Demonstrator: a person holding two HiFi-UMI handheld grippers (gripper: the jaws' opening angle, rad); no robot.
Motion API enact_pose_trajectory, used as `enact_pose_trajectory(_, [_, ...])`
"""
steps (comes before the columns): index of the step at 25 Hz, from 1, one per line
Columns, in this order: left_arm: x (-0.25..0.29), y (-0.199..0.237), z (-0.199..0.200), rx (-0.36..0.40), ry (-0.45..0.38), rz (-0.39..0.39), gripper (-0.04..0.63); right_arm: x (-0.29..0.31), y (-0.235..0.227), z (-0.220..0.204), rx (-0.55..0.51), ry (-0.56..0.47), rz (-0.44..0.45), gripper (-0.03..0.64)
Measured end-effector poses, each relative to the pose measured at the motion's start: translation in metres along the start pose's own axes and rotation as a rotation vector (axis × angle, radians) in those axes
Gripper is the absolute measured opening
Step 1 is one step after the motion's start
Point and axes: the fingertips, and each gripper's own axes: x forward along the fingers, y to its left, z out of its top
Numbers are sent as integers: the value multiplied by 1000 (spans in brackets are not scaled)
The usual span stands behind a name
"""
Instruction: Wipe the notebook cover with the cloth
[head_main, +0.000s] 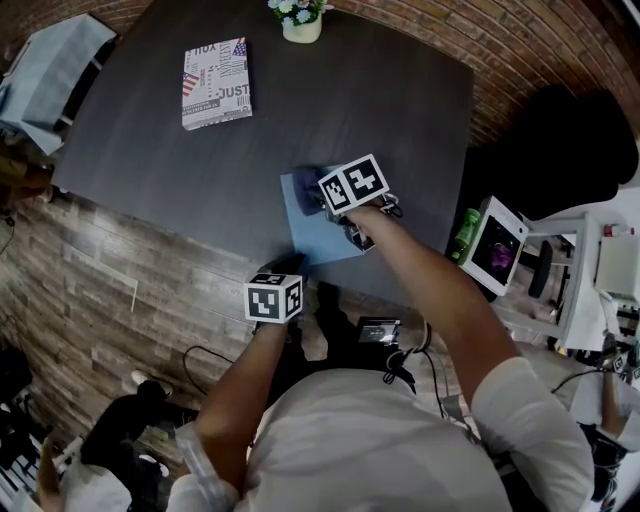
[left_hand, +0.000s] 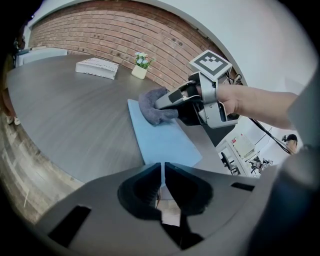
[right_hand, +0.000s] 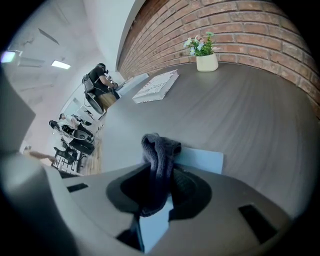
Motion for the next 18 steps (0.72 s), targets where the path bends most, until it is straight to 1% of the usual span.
enact_pose_trajectory(18, [0, 1, -2, 8, -5, 2, 32, -26, -42, -15, 6, 16, -100, 101])
